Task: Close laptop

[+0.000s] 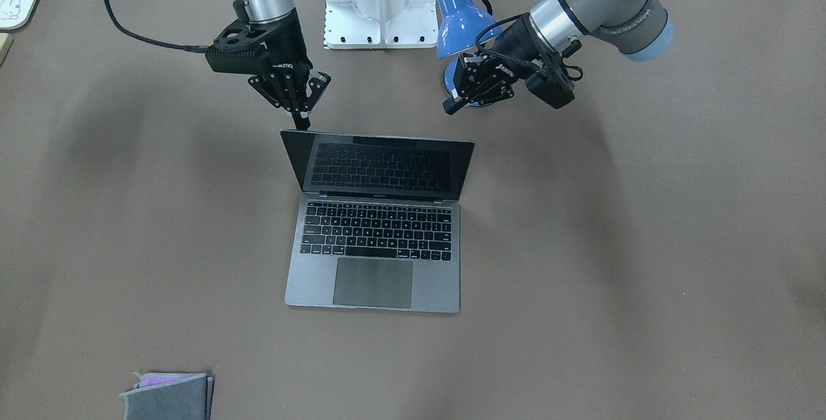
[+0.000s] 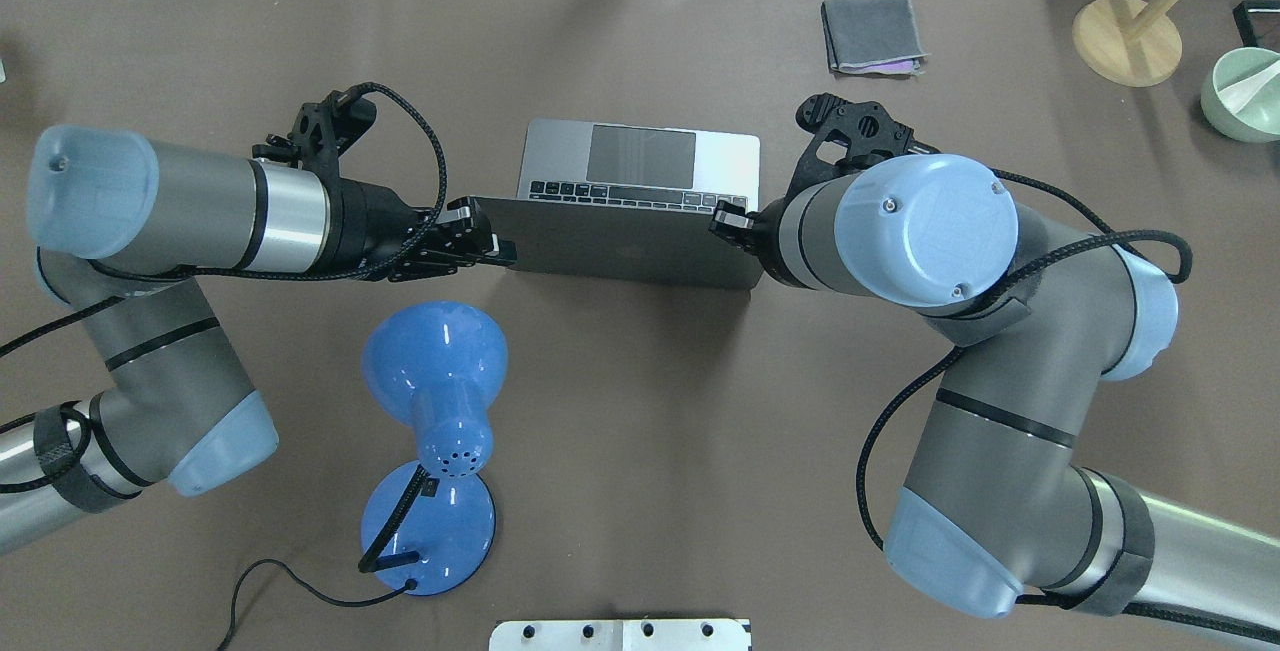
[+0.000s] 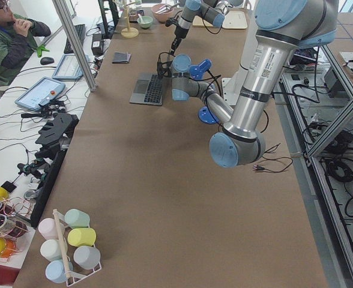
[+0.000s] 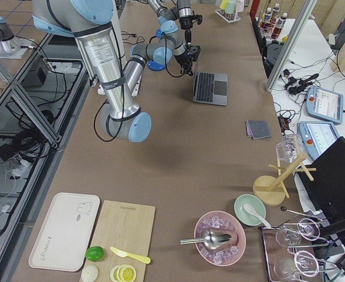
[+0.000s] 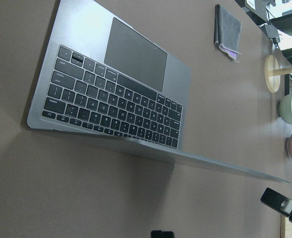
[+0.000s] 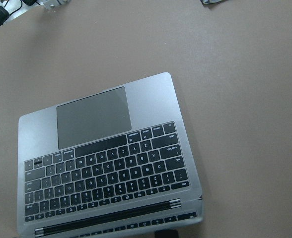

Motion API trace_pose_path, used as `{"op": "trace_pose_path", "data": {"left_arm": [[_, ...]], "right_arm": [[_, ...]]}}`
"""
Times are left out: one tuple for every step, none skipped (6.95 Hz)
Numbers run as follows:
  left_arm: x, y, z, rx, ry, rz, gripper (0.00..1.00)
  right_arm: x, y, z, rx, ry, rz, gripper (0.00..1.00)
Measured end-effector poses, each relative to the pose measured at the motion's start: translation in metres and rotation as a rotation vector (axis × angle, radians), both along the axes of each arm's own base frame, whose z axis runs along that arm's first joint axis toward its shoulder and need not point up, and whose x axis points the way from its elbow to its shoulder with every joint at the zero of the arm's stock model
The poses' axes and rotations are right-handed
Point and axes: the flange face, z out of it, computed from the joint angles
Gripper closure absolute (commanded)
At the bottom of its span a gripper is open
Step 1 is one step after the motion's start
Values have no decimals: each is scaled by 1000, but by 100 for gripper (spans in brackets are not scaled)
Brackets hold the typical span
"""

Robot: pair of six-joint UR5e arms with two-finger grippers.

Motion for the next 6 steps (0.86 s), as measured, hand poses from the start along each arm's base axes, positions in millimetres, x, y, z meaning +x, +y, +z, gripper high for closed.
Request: {"op": "trace_pose_path", "data": {"left_arm": [[5,-5,0,1,-5,-12,100],[6,-9,1,1,-10,-19,100],[6,-13,4,-2,-15,-26,100],[2,-18,5,-3,-19,-37,100],[-3,-24,7,6,-25,-48,100],[-6,-30,9,24,-38,-58,100]], "right_arm": [[2,-3,0,0,0,0,100],[3,-4,-1,0,-1,-1,100],[4,-5,-1,0,-2,-1,100],[3,-5,-2,0,-2,-1,100],[2,-6,-2,-1,-1,-1,100],[1,-7,0,-3,2,-1,100]]}}
